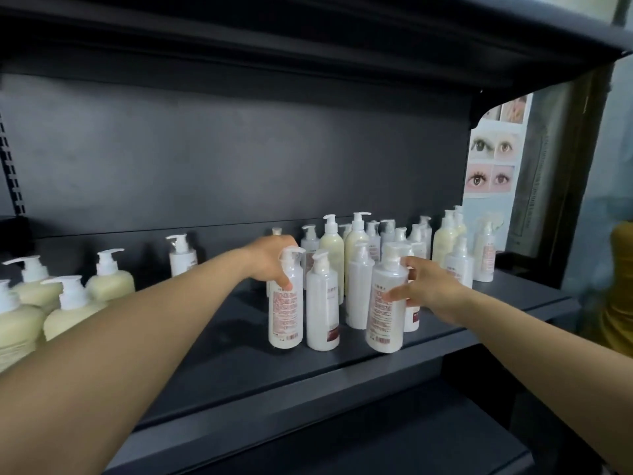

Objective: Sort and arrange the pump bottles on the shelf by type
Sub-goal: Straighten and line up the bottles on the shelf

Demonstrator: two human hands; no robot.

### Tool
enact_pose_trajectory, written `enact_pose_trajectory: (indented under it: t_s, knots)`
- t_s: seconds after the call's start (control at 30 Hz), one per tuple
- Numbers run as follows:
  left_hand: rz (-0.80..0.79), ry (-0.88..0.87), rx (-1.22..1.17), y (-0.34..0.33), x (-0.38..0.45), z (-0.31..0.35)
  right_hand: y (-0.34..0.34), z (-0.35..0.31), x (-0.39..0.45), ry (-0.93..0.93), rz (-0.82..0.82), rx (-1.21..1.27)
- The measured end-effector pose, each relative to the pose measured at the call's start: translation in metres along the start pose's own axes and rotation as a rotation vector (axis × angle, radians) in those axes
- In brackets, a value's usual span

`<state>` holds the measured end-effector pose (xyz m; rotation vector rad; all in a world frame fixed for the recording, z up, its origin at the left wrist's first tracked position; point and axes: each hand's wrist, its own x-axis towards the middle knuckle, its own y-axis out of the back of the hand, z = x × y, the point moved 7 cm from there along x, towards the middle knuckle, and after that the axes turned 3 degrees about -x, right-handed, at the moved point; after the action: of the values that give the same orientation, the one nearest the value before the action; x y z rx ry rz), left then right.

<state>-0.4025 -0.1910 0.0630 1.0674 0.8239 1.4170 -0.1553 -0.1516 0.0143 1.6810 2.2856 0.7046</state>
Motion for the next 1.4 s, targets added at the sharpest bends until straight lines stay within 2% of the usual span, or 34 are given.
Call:
enact_pose_trajectory:
  t_s: [0.27, 0.5, 0.63, 0.8, 0.93, 1.17, 1.4]
  knots:
    - [0.052, 0.114, -0.129, -0.023, 0.020, -0.019, -0.020, 0.022, 0.043, 0.031, -0.200, 0.033]
    - [0.121, 0.224, -0.214, -0.028, 0.013, -0.028, -0.023, 0.029, 0.056, 0.095, -0.204, -0.050]
    - [0.136, 0.247, -0.217, -0.024, 0.004, -0.030, -0.017, 0.021, 0.050, 0.135, -0.145, -0.197]
    - [0.119, 0.242, -0.119, -0.007, -0.016, -0.036, -0.003, -0.005, 0.028, 0.158, -0.109, -0.549]
    - [0.175, 0.275, -0.065, 0.017, -0.043, -0.054, 0.004, -0.036, 0.011, 0.153, -0.061, -0.770]
    - [0.298, 0.327, -0.031, 0.061, -0.078, -0.098, -0.033, -0.112, -0.001, 0.352, -0.032, -0.812]
    - [0.340, 0.309, 0.013, 0.096, -0.063, -0.130, -0.070, -0.172, 0.038, 0.479, 0.009, -0.744]
